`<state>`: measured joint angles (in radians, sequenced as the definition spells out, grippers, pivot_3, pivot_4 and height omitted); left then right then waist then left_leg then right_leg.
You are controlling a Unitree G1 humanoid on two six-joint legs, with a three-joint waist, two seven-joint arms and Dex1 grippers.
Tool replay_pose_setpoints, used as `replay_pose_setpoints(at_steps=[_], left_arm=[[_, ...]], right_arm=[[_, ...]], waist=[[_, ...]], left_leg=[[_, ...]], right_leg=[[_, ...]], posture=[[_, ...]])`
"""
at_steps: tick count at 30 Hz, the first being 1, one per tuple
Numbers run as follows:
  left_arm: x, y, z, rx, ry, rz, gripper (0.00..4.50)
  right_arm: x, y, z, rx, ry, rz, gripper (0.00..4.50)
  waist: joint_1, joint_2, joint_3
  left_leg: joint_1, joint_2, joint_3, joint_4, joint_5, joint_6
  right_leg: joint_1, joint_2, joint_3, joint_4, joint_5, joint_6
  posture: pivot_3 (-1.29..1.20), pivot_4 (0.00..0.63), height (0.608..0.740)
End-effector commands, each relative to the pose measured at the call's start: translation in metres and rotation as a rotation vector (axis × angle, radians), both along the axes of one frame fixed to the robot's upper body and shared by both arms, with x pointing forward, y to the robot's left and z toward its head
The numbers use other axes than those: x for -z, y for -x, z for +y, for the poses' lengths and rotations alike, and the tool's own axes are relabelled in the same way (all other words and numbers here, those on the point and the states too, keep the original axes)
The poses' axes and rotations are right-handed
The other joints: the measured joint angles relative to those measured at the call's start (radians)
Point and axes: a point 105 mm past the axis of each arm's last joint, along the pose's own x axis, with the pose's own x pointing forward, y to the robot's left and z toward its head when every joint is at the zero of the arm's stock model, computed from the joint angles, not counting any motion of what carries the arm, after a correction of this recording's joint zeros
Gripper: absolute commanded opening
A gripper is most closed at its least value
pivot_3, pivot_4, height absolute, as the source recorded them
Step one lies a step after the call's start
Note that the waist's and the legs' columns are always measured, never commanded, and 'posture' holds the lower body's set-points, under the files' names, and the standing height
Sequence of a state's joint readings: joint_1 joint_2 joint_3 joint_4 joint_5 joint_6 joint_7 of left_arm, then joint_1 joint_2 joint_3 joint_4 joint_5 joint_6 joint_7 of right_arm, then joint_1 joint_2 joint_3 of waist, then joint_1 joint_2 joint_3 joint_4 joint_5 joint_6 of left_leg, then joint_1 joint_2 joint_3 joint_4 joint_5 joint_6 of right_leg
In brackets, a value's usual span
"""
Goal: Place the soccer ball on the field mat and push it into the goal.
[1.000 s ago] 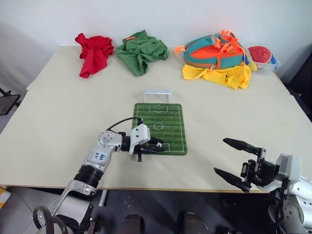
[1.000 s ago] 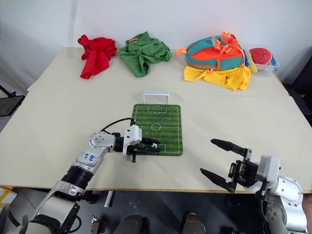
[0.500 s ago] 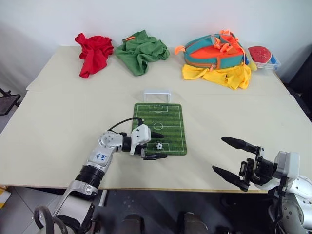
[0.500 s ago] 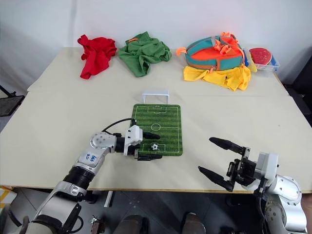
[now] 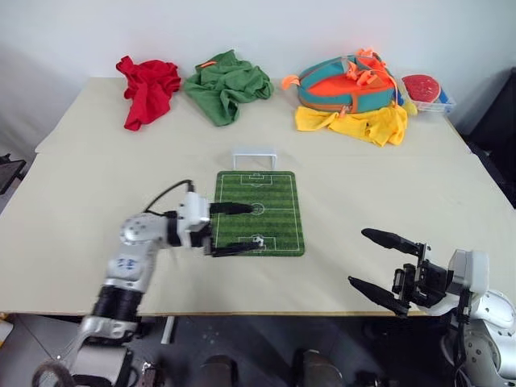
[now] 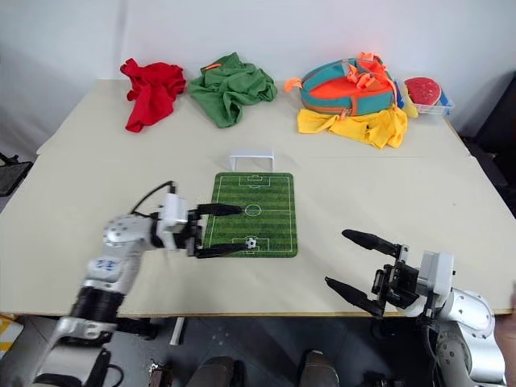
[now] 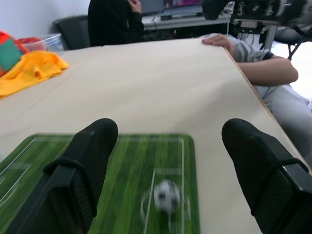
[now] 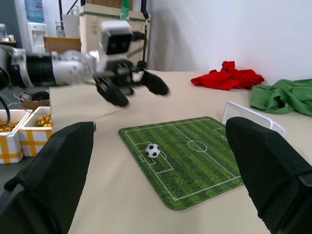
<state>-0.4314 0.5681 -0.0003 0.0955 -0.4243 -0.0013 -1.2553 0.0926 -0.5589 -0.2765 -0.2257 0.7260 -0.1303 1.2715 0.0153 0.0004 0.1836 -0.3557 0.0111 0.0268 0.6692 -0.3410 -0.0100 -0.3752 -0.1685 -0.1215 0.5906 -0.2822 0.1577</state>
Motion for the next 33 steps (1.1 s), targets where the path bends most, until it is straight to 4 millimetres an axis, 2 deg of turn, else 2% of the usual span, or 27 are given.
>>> replay_pose_setpoints(at_steps=[1,5,8,10,11,16,28,31,33], left_arm=[[0.007,0.024,0.010,0.061,-0.054,0.047,3.14],[0.032,0.051,0.015,0.076,-0.074,0.156,1.84],[0.045,0.054,0.003,0.054,-0.044,0.186,0.88],[0.053,0.049,-0.011,0.028,-0.029,0.173,0.23],[0.055,0.046,-0.019,0.017,-0.021,0.165,0.04],[0.063,0.031,-0.041,-0.025,-0.011,0.183,0.04],[0.060,-0.009,-0.063,-0.087,-0.013,0.173,0.04],[0.053,-0.027,-0.065,-0.144,0.003,0.146,0.04],[0.046,-0.048,-0.067,-0.214,0.021,0.098,0.04]], right_arm=[[-0.009,0.000,-0.010,0.006,0.030,-0.047,4.50],[-0.004,0.001,-0.024,0.011,0.076,-0.037,4.50],[-0.001,-0.002,-0.031,0.032,0.089,-0.035,4.50],[0.002,-0.005,-0.034,0.049,0.088,-0.035,4.50],[0.004,-0.005,-0.035,0.054,0.088,-0.034,4.50],[0.009,-0.005,-0.038,0.061,0.091,-0.024,4.50],[0.021,0.006,-0.033,0.071,0.084,0.009,4.50],[0.022,0.007,-0.029,0.085,0.067,0.006,4.50],[0.021,0.005,-0.025,0.113,0.041,-0.005,4.50]], waist=[[0.003,0.000,0.000],[0.011,0.000,0.000],[0.016,0.000,0.000],[0.015,0.000,0.000],[0.013,0.000,0.000],[0.011,0.001,0.000],[0.012,0.001,0.000],[0.012,0.001,0.000],[0.014,0.001,0.000]], left_leg=[[0.000,0.000,0.001,0.000,0.000,0.000],[0.000,0.000,0.001,0.000,-0.001,0.000],[0.000,0.001,0.001,0.001,-0.002,0.001],[-0.001,0.001,0.001,0.004,-0.002,0.001],[0.000,0.000,0.001,0.005,-0.003,0.001],[0.000,0.001,0.001,0.006,-0.003,0.000],[-0.001,0.001,0.002,0.009,-0.005,0.001],[-0.001,0.002,0.002,0.010,-0.005,0.001],[-0.001,0.002,0.002,0.010,-0.005,0.001]], right_leg=[[0.000,0.000,0.001,0.000,0.000,0.000],[0.000,0.000,0.001,0.000,0.000,0.000],[0.000,0.000,0.001,-0.001,0.000,0.000],[0.001,0.000,0.001,0.000,0.000,0.000],[0.001,0.000,0.001,0.000,0.000,0.000],[0.000,0.001,0.001,0.001,0.000,0.000],[0.000,0.002,0.002,0.001,0.000,0.000],[0.001,0.002,0.002,0.001,0.000,0.000],[0.000,0.002,0.002,0.002,0.000,0.000]], posture=[[0.00,0.150,0.740],[0.00,0.150,0.740],[0.00,0.150,0.740],[0.00,0.150,0.740],[0.00,0.150,0.740],[0.00,0.150,0.740],[0.00,0.150,0.740],[0.00,0.150,0.740],[0.00,0.150,0.740]])
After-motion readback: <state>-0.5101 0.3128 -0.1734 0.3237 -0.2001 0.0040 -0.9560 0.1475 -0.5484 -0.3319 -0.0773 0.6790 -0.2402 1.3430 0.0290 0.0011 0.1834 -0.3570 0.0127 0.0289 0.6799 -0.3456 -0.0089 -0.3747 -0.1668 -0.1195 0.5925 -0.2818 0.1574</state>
